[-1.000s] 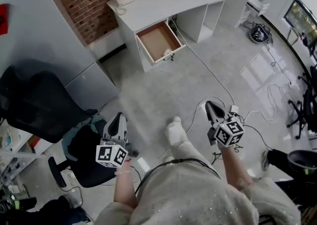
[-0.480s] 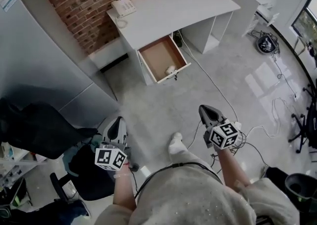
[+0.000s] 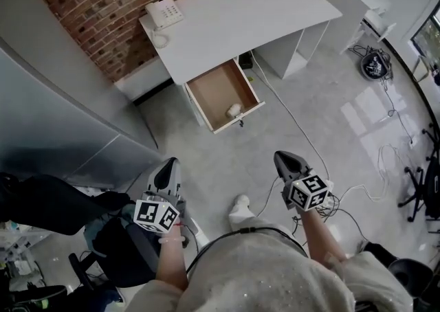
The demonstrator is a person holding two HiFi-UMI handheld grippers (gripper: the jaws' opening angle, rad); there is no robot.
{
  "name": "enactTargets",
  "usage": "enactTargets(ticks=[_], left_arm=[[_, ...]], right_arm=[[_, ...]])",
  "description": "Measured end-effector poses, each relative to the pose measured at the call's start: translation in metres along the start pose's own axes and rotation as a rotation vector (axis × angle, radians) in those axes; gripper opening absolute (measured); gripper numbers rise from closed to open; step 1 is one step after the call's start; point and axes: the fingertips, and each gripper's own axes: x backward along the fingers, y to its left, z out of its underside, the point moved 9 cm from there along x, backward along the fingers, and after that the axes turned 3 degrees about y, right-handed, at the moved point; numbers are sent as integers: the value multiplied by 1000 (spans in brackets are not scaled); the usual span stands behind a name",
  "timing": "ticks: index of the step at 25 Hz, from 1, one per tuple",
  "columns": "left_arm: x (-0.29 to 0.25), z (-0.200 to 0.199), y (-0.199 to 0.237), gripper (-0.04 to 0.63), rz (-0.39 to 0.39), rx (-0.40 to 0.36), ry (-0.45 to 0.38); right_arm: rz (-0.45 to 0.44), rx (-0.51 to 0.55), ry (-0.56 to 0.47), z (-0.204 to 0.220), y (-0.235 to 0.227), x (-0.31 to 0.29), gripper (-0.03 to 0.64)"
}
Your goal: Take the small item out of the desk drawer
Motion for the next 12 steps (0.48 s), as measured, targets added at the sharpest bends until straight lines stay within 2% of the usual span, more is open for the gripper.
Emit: enactTargets(ticks=[6,12], left_arm=[[-40,6,9,6,9,19,12],[-63,8,18,5,16,69,16]], right_arm=[[-16,-4,41,-4,-26,-27,20],[-63,10,90,-9,-35,-64,25]])
